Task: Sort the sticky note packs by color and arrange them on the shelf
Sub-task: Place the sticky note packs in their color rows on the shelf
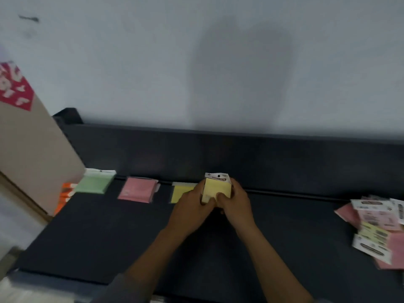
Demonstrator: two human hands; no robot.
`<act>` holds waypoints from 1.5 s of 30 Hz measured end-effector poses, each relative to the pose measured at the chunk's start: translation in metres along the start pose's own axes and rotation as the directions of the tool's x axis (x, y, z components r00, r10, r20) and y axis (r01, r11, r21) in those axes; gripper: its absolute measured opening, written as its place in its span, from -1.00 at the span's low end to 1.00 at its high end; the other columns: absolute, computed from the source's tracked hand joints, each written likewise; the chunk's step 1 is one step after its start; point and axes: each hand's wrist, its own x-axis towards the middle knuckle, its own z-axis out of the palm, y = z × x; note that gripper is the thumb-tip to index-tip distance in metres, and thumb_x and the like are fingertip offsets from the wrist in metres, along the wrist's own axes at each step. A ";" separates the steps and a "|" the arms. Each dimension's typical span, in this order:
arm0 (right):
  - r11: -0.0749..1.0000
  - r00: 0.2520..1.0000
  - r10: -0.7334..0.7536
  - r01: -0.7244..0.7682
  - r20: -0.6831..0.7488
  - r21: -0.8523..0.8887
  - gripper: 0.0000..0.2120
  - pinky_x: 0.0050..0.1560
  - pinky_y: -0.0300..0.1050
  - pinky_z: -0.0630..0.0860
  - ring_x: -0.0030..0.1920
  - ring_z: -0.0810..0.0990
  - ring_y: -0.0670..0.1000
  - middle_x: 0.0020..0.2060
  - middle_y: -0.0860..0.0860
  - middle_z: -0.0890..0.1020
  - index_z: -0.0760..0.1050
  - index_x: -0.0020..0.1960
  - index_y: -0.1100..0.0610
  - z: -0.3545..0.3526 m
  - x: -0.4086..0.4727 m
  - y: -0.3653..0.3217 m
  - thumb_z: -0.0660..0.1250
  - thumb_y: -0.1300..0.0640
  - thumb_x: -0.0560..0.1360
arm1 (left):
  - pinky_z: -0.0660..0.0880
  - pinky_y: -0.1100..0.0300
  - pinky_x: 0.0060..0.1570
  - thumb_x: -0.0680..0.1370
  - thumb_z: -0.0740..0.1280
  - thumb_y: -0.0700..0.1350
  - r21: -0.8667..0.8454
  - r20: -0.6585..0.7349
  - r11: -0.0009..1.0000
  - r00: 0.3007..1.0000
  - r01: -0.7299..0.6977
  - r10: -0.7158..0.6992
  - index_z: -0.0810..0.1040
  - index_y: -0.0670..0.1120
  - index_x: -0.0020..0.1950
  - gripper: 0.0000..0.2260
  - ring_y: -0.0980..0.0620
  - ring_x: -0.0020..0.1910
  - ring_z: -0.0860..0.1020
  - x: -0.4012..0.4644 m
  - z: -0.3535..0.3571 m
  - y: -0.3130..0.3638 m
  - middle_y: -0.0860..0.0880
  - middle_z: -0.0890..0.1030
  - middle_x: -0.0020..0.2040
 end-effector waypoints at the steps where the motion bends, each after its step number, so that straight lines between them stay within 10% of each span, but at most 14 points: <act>1: 0.999 1.000 -0.019 0.020 0.019 -0.045 -0.48 0.12 0.01 0.62 0.12 0.59 -0.08 0.19 -0.03 0.59 0.43 0.40 -0.04 0.017 0.002 -0.001 0.33 0.26 0.48 | 0.60 0.03 0.06 0.49 0.27 0.21 0.003 0.035 1.000 0.999 0.021 -0.021 0.30 0.29 0.47 -0.46 0.22 0.06 0.60 -0.002 -0.011 -0.012 0.21 0.63 0.16; 7: 0.923 0.991 -0.080 0.114 0.108 -0.369 -0.29 0.44 -0.11 0.30 0.44 0.33 0.10 0.44 0.12 0.38 0.19 0.58 0.10 0.093 0.005 0.003 0.37 0.19 0.49 | 0.59 -0.02 0.07 0.48 0.23 0.32 0.158 0.044 0.978 0.989 0.136 -0.145 0.15 0.27 0.52 -0.37 0.03 0.13 0.64 -0.015 -0.053 -0.065 0.08 0.64 0.22; 14: 0.812 0.988 -0.086 0.144 0.129 -0.566 -0.45 0.20 -0.30 0.21 0.32 0.37 0.11 0.35 0.07 0.48 0.35 0.48 0.09 0.112 0.005 0.013 0.34 0.17 0.49 | 0.54 0.00 0.08 0.60 0.20 0.28 0.390 -0.050 0.896 0.976 0.214 -0.212 0.14 0.03 0.60 -0.35 -0.13 0.22 0.56 -0.015 -0.052 -0.091 -0.13 0.50 0.34; 28: 0.848 0.996 -0.088 0.086 0.022 -0.523 -0.53 0.28 -0.28 0.23 0.34 0.30 0.09 0.36 0.11 0.40 0.43 0.43 0.14 0.110 -0.004 0.008 0.34 0.24 0.52 | 0.56 0.02 0.08 0.57 0.24 0.28 0.311 -0.085 0.939 0.989 0.143 -0.122 0.26 0.12 0.51 -0.45 0.02 0.19 0.55 -0.023 -0.050 -0.089 0.05 0.47 0.32; 32: 0.861 0.989 -0.129 0.080 -0.065 -0.503 -0.56 0.38 0.00 0.35 0.30 0.29 0.09 0.32 0.08 0.38 0.46 0.36 0.12 0.120 -0.012 0.002 0.35 0.23 0.49 | 0.53 0.12 -0.14 0.61 0.24 0.14 0.305 -0.102 0.952 0.994 -0.010 0.044 0.42 0.10 0.25 -0.75 0.10 -0.04 0.58 -0.027 -0.057 -0.085 0.11 0.59 0.06; 37: 0.886 0.976 -0.202 0.149 -0.077 -0.439 -0.69 0.34 -0.11 0.37 0.25 0.28 -0.05 0.21 -0.04 0.37 0.54 0.20 0.03 0.106 -0.013 -0.004 0.34 0.27 0.50 | 0.26 0.17 -0.42 0.60 0.27 0.06 0.319 -0.136 0.944 0.982 -0.085 0.135 0.47 0.05 0.02 -0.90 0.09 -0.47 0.40 -0.020 -0.052 -0.074 0.11 0.34 -0.47; 45: 0.902 0.937 -0.235 0.110 -0.260 -0.417 -0.74 0.21 -0.24 0.36 0.19 0.30 -0.11 0.15 -0.03 0.44 0.57 0.17 0.04 0.009 -0.009 -0.006 0.28 0.31 0.57 | 0.27 0.17 -0.39 0.63 0.26 0.04 0.257 0.000 0.925 0.957 -0.281 0.290 0.49 0.05 0.04 -0.90 0.12 -0.42 0.42 0.017 0.014 -0.005 0.16 0.39 -0.40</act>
